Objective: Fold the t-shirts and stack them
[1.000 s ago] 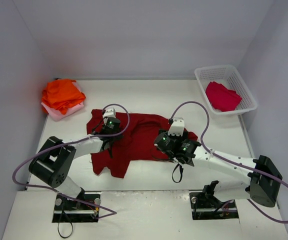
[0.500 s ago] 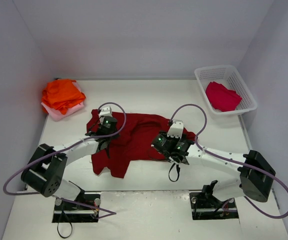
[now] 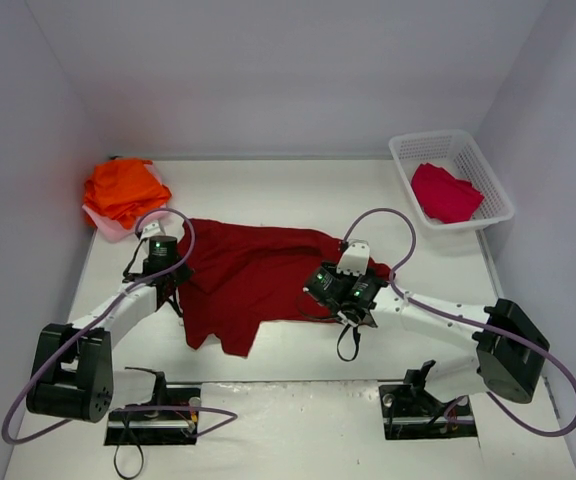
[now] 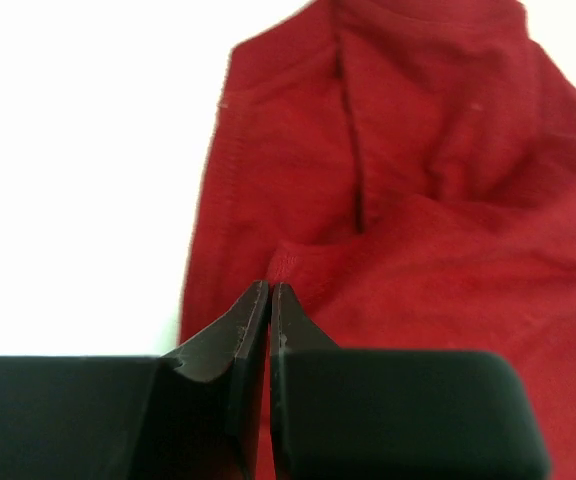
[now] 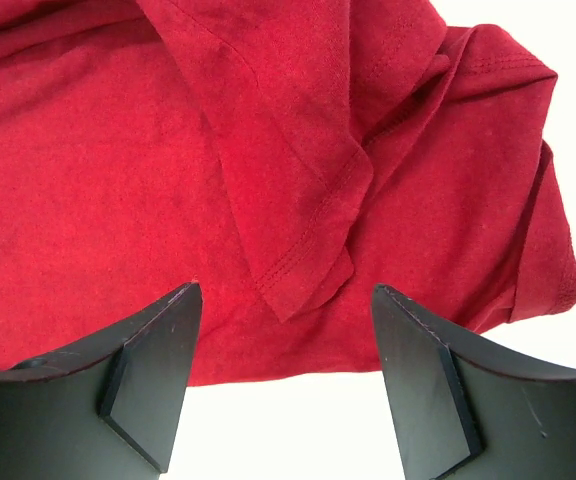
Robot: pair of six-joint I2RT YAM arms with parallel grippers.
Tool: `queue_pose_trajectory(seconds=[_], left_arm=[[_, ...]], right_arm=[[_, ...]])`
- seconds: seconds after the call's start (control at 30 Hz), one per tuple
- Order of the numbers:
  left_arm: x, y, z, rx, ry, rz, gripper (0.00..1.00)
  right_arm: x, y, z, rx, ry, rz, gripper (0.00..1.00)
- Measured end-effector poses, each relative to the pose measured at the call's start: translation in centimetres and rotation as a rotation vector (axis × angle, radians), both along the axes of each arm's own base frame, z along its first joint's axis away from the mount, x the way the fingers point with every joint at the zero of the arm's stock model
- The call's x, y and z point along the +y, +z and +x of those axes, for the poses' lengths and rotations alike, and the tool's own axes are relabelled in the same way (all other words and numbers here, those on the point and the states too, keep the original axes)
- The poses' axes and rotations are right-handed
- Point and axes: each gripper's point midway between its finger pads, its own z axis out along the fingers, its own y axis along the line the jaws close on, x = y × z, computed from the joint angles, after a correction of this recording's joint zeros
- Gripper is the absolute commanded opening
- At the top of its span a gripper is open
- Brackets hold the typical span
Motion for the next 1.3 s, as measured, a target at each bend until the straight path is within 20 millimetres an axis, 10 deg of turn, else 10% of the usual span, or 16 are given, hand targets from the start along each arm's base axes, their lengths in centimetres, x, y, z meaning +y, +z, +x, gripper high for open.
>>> queue_pose_trajectory(seconds=[0.83, 0.93, 1.13, 1.3], left_arm=[[-0.8, 1.0, -0.1, -0.025, -0.023, -0.035, 0.00], [-0.7, 1.1, -0.1, -0.025, -0.022, -0.035, 0.00], [-0.7, 1.1, -0.1, -0.028, -0.022, -0.035, 0.00], [-0.5, 1.1, 0.0, -0.028, -0.015, -0.032, 0.00]], right_arm=[[-3.3, -2.5, 3.2, 0.069, -0.156, -0.099, 0.52], [-3.2, -3.0, 3.5, 0.080, -0.160, -0.114, 0.47], [-3.4, -4.9, 3.2, 0.121, -0.164, -0.158, 0.00], [-3.5, -4.9, 3.3, 0.116, -0.176, -0.149, 0.00]])
